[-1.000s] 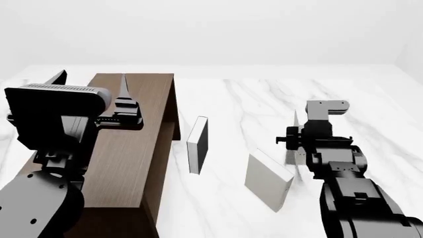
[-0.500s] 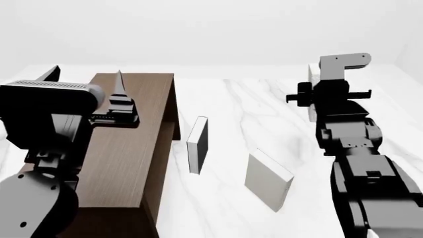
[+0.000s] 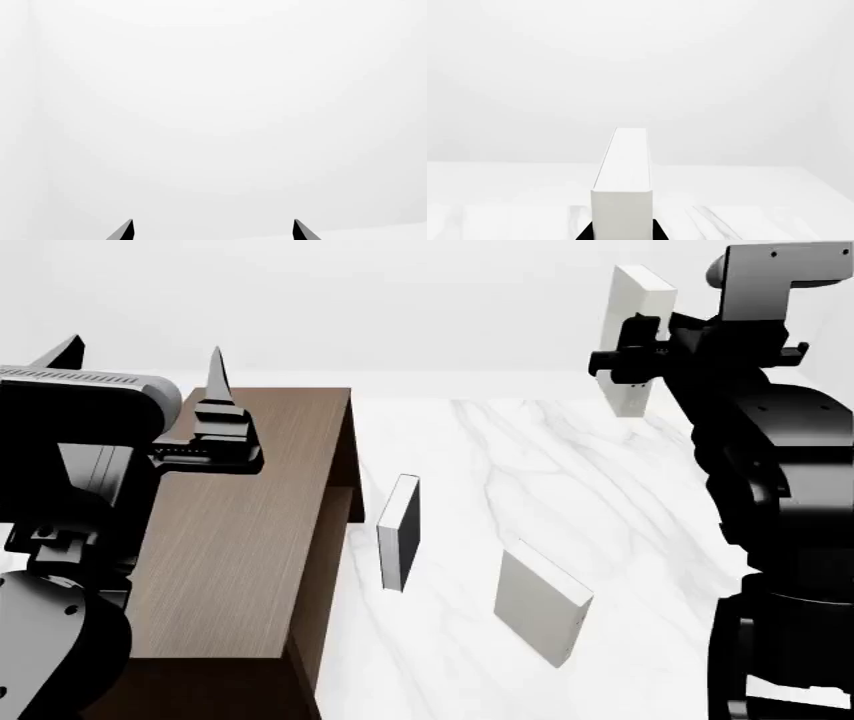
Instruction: Pick up the book on the right and place it under the cabinet shelf.
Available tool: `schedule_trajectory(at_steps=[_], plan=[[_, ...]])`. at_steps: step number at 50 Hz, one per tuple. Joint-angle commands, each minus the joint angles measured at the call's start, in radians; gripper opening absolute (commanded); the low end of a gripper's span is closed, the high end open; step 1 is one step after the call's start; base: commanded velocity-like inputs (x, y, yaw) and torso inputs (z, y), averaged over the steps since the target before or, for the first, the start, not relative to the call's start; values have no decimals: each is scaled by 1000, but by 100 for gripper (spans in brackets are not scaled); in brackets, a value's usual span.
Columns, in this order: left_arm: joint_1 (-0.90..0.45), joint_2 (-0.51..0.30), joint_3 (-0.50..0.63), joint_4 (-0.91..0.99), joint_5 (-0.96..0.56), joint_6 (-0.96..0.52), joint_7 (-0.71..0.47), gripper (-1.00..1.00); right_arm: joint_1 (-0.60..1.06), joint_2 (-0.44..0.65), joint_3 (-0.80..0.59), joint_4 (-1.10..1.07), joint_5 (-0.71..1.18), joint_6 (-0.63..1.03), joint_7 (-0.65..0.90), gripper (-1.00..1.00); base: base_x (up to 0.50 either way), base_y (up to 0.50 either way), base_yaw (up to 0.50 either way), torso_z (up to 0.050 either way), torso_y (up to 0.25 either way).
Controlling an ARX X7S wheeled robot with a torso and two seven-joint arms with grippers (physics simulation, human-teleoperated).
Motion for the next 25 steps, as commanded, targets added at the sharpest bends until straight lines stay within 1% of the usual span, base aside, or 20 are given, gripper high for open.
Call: schedule_trajectory(at_steps=[1, 7, 14, 21, 25], plan=[[-43, -8, -29, 40, -34, -62, -16, 100, -137, 6, 140, -505, 128, 293, -36, -100, 0, 0, 0, 0, 0], [-64, -9, -45, 67, -56, -102, -28, 100, -227, -24, 227, -674, 211, 397, -51, -100, 0, 0, 0, 0, 2], [-80, -8, -69, 97, -84, -145, -40, 100, -349, -78, 342, -825, 314, 478, -91, -100, 0, 0, 0, 0, 1], [-81, -7, -73, 110, -95, -156, -50, 100, -466, -142, 424, -917, 405, 536, -130, -100, 0, 0, 0, 0, 0], [-77, -10, -73, 112, -98, -155, -53, 100, -535, -164, 438, -933, 429, 527, -148, -100, 0, 0, 0, 0, 3]])
